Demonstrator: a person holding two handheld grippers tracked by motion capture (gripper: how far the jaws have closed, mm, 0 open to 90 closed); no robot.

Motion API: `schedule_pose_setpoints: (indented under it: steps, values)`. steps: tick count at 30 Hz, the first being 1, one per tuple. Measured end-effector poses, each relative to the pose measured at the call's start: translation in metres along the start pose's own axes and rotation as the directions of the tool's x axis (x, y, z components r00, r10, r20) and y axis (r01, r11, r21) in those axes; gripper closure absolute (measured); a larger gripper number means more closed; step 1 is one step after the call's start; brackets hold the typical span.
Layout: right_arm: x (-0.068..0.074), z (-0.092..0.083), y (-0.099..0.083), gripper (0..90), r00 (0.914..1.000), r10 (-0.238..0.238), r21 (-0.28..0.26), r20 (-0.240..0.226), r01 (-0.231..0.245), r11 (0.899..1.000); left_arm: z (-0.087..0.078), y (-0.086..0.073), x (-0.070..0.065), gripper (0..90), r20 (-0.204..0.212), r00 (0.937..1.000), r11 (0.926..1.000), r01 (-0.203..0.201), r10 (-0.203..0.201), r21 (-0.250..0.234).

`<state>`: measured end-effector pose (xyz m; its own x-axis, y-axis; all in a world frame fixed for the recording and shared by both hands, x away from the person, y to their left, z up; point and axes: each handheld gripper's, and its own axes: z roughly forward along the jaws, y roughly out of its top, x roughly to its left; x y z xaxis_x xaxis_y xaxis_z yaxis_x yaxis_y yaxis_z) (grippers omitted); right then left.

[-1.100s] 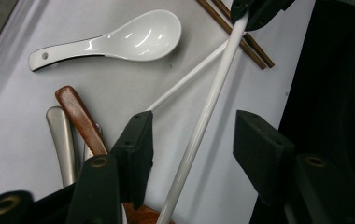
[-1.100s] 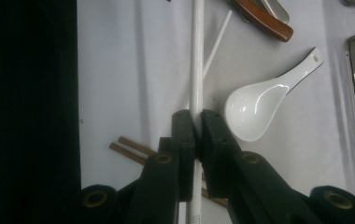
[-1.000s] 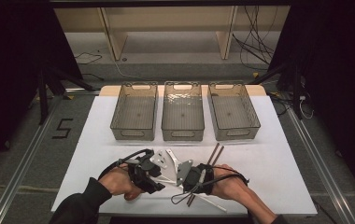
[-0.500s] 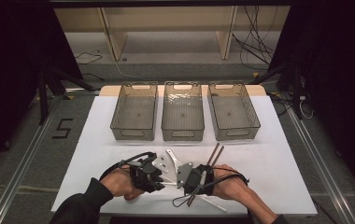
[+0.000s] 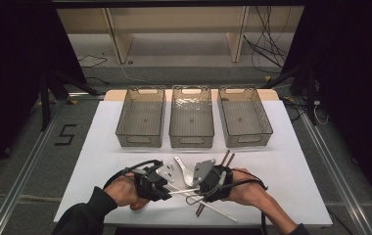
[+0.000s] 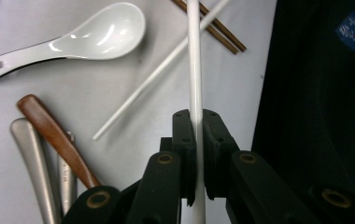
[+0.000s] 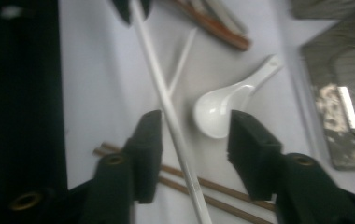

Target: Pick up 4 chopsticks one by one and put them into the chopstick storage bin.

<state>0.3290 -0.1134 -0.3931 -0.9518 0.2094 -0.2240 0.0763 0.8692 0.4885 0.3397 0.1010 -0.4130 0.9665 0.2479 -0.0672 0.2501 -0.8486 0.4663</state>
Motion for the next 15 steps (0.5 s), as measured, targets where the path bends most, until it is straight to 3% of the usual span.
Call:
schedule_pose_setpoints:
  steps: [3,7,11,15]
  values:
    - [-0.008,-0.008,-0.004,42.3,0.9935,0.111,-0.063,0.027,-0.109,0.992,-0.002,-0.004,0.007,85.0,-0.044,0.9976,0.9985,0.053,-0.054,-0.013]
    - [-0.011,-0.014,-0.013,36.1,0.9755,0.216,-0.084,0.04,-0.212,0.974,-0.011,-0.007,0.017,85.0,-0.07,0.9891,0.9901,0.126,-0.13,-0.063]
    - [-0.01,-0.009,-0.028,33.5,0.9572,0.284,-0.038,0.055,-0.282,0.959,-0.02,-0.011,0.027,85.0,-0.098,0.9719,0.9711,0.201,-0.214,-0.129]
    - [-0.008,-0.007,-0.044,31.9,0.9341,0.354,-0.027,0.044,-0.354,0.935,-0.029,-0.014,0.035,85.0,-0.114,0.9533,0.9487,0.256,-0.28,-0.185]
